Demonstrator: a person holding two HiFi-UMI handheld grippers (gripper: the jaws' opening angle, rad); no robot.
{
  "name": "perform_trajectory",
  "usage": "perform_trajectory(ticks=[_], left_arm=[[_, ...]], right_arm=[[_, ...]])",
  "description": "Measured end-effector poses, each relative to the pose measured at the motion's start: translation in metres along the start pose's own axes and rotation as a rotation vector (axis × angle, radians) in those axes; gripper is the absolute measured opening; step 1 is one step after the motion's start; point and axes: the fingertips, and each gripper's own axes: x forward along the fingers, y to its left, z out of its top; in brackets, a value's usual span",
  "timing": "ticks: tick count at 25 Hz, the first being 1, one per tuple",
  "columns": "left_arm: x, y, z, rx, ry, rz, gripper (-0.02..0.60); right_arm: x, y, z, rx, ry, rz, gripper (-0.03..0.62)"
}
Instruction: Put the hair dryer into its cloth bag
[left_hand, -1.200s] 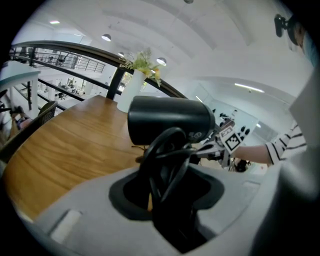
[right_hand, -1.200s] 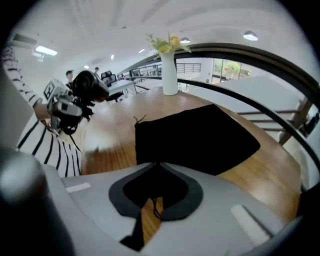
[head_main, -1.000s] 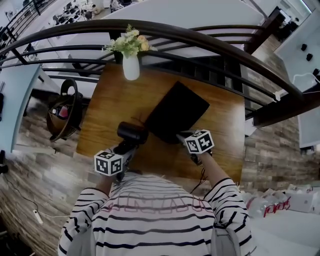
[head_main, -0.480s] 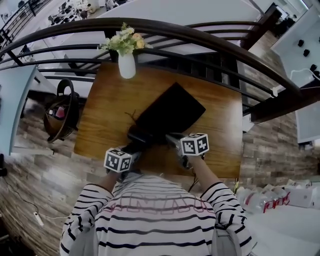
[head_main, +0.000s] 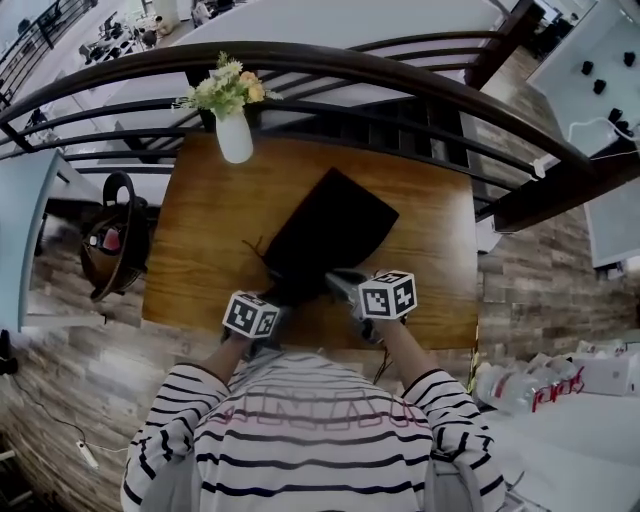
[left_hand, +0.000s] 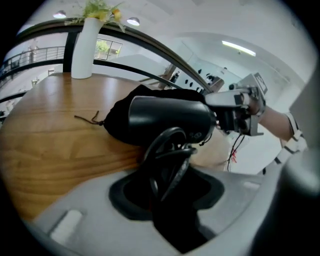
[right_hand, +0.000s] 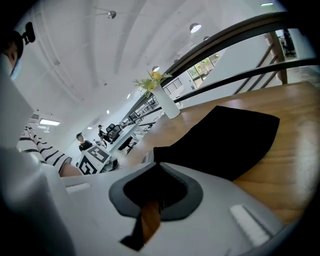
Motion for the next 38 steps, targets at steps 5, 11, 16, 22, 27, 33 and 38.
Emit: perform_trajectory(ticks=[5,11,16,22,27,33,38], left_arm=[[0.013,-0.004,0.011,0.041,0.048,-0.012,0.166],[0.028,-0.01,0.029,0.067,0.07,-0.029,0.166],[0.039,-0.013,0.041,0.083,0.078,-0.046,0.166],[0.043,-0.013,0.059,0.079,0.056,-0.063,0.166],[0.043,-0.015,0.074,0.085,0.043,-0.088,0.166],[0.037,-0.009,0.081,0.089,0.034,-0.09,0.166],[0.041,-0.003,0.092,0.034,0.003,-0.091,0.166]], right_arm=[[-0.005,0.004,-0.005,-0.031,-0.005,-0.013,0.012],[-0.01,0.008,-0.004,-0.044,-0.031,-0.016,0.012],[-0.012,0.01,-0.005,-0.056,-0.042,-0.028,0.012],[-0.013,0.015,-0.007,-0.056,-0.057,-0.039,0.012],[-0.017,0.012,-0.004,-0.05,-0.078,-0.054,0.012],[-0.021,0.011,0.0,-0.036,-0.097,-0.058,0.012],[-0.017,0.019,0.004,-0.044,-0.105,-0.042,0.012]])
